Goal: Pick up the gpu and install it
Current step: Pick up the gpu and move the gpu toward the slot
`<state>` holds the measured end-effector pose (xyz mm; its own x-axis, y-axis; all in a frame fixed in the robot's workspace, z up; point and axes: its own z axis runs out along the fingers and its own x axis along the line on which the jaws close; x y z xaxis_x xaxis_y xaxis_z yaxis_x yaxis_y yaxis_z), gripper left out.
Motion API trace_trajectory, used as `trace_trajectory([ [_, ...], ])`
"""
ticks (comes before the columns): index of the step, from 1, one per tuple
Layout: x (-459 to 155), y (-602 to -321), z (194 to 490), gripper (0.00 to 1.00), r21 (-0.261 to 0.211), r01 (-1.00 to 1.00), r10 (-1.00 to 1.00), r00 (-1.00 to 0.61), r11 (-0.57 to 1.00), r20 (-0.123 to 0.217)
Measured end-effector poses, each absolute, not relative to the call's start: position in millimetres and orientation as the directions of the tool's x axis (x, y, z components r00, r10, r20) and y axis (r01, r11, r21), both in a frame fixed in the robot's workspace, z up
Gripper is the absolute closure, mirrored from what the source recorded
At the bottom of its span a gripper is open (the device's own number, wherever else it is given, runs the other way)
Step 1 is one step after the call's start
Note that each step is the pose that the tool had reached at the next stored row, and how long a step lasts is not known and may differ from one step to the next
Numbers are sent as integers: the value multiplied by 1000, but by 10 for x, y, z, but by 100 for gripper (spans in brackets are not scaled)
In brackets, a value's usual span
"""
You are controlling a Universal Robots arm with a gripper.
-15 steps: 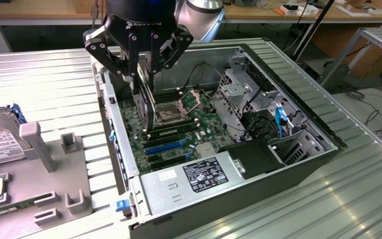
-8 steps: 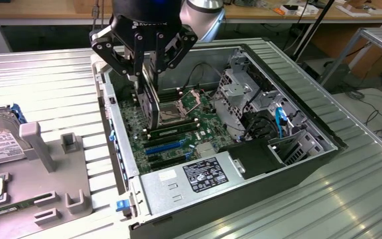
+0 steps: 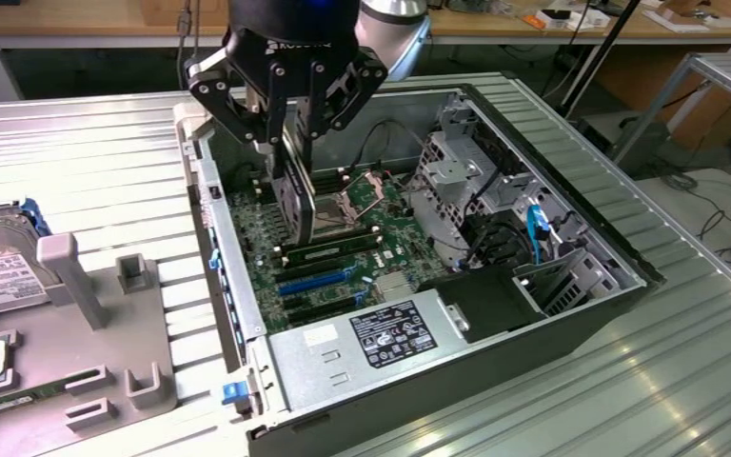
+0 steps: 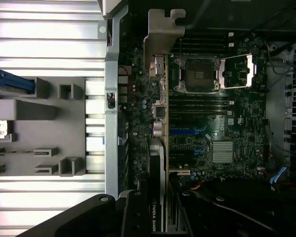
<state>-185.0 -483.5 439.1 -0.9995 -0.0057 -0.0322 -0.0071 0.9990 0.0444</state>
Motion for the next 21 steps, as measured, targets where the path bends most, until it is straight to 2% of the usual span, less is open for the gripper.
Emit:
trace_trajectory([
  [21, -1671, -4835, 4392, 73, 44, -7, -6, -999, 999, -32],
])
